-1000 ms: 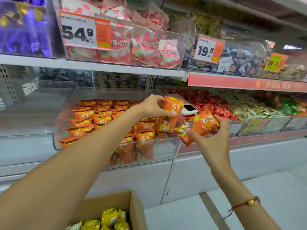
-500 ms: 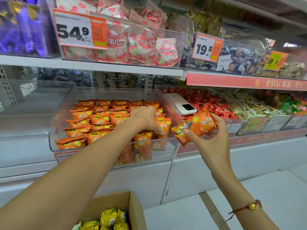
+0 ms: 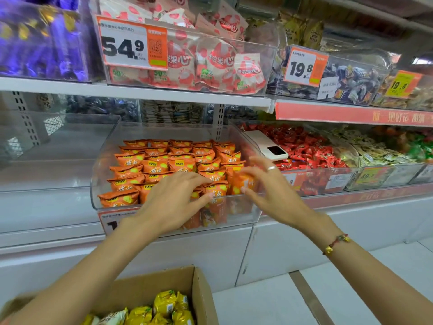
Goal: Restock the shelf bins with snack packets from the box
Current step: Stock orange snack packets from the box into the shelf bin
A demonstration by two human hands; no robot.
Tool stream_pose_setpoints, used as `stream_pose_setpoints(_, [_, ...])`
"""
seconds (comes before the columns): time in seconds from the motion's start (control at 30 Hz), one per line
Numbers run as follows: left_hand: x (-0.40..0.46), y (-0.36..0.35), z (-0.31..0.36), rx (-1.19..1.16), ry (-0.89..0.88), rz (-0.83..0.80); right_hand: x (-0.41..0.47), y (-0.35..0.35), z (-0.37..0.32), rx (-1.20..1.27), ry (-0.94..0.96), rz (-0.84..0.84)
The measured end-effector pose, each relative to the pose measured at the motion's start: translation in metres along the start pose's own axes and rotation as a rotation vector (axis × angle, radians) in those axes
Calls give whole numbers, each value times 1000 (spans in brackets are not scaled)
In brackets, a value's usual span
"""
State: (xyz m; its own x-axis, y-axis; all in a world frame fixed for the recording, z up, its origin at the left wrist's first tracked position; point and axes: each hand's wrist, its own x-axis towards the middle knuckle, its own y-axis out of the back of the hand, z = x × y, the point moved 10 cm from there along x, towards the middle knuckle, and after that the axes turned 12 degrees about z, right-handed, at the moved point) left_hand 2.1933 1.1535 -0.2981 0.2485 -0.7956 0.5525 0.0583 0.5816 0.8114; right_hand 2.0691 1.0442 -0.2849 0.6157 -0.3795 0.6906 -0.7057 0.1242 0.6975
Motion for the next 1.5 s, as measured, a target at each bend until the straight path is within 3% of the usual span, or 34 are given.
stream_pose_setpoints(0.07, [-2, 0, 2, 7, -7, 30, -18, -10, -8, -153, 102, 26])
stream_pose_setpoints(0.23, [0, -2, -2, -8, 28, 61, -42, -26, -5, -184, 34, -54])
stream_pose_setpoints(0.47, [9, 1, -8, 22, 79, 115, 0, -13, -18, -244, 77, -29])
stream_pose_setpoints(0.57, [23, -20, -21, 134, 217, -44, 28, -28, -8, -96, -63, -44])
stream_pose_setpoints(0.63, [27, -37, -26, 201, 270, -211, 34, -62, 7, -34, -203, -232])
stream_pose_setpoints(0.7, [27, -47, -29, 225, 279, -298, 31, -87, 16, -113, -229, -415])
stream_pose_setpoints(0.8, [24, -51, -32, 238, 245, -345, 25, -94, 19, -155, -189, -533])
stream_pose_setpoints(0.93, [24, -53, -33, 251, 208, -347, 26, -94, 23, -181, -199, -508])
stream_pose_setpoints(1.17, [24, -33, -26, 190, 179, -159, 29, -89, 15, -166, -198, -561])
stream_pose_setpoints(1.37, [-21, 44, -25, 122, 72, 217, 35, -28, -48, -83, -51, -51])
stream_pose_setpoints(1.43, [-51, 73, -35, 60, 76, 361, 15, -15, -89, 36, 41, -6])
stream_pose_setpoints(1.5, [-87, 95, -51, 54, 146, 465, -4, -14, -125, 113, 144, -74])
